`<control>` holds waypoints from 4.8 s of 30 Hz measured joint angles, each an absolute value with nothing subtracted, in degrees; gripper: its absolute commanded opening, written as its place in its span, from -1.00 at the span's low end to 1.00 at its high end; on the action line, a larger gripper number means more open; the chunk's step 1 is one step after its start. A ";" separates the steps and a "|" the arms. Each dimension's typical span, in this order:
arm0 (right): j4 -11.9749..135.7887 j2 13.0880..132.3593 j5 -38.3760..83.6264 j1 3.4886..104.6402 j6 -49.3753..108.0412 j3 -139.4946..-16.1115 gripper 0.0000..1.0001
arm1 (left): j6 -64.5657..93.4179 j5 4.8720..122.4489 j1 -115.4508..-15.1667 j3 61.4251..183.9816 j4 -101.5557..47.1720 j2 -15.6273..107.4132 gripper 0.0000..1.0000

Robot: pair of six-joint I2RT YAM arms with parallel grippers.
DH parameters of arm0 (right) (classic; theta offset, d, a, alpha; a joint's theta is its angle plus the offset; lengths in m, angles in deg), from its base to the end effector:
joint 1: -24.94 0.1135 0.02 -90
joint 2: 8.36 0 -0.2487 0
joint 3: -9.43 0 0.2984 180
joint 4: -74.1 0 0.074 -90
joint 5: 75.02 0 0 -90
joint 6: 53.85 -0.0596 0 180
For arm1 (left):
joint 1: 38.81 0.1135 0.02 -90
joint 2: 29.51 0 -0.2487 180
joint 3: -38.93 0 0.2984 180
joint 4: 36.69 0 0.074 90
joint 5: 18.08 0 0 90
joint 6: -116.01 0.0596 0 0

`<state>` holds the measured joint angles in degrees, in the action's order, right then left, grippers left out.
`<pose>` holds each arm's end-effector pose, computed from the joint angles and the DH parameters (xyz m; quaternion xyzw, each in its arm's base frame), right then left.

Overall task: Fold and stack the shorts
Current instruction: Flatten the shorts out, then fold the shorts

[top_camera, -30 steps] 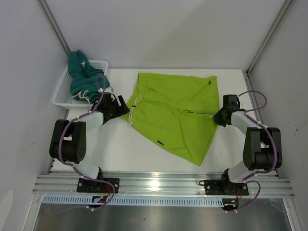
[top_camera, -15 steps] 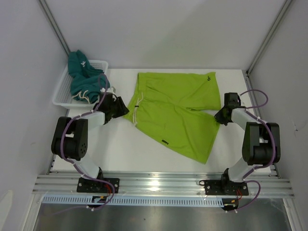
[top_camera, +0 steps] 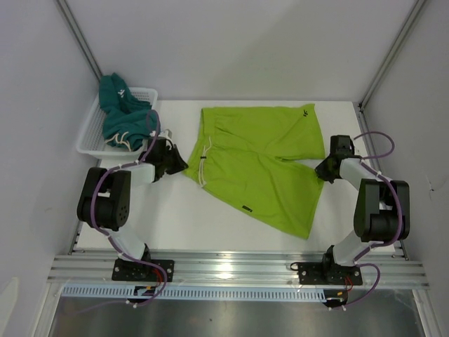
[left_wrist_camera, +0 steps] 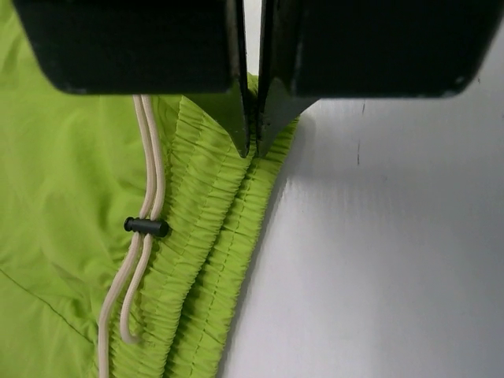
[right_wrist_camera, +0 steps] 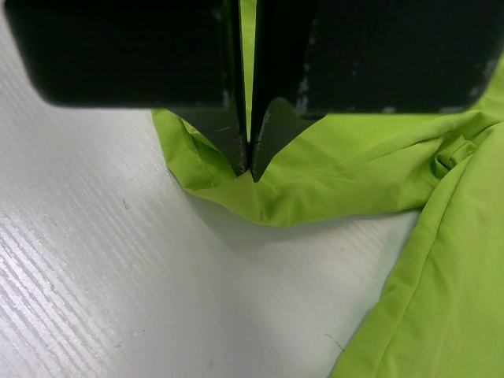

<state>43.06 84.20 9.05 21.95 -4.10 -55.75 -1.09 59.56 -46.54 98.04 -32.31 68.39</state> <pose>0.3651 -0.0252 0.1112 0.3672 0.8882 0.0396 0.2734 0.3780 -0.0642 0.0824 -0.1113 0.9065 -0.2125 0.3474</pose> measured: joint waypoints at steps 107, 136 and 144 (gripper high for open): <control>26.67 52.92 11.13 30.63 -28.56 -32.04 0.38 | -19.69 67.08 -50.60 72.99 -39.85 41.73 0.99; 31.50 52.72 8.96 26.33 -29.83 -28.50 -1.00 | -38.79 77.86 -57.01 69.47 -59.24 53.36 0.50; 31.45 51.19 8.96 26.33 -29.63 -28.41 -1.00 | -41.50 81.22 -57.77 68.84 -62.61 55.70 0.30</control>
<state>31.45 51.19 8.96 26.33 -29.63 -28.41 -41.50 81.22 -57.77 68.84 -62.61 55.70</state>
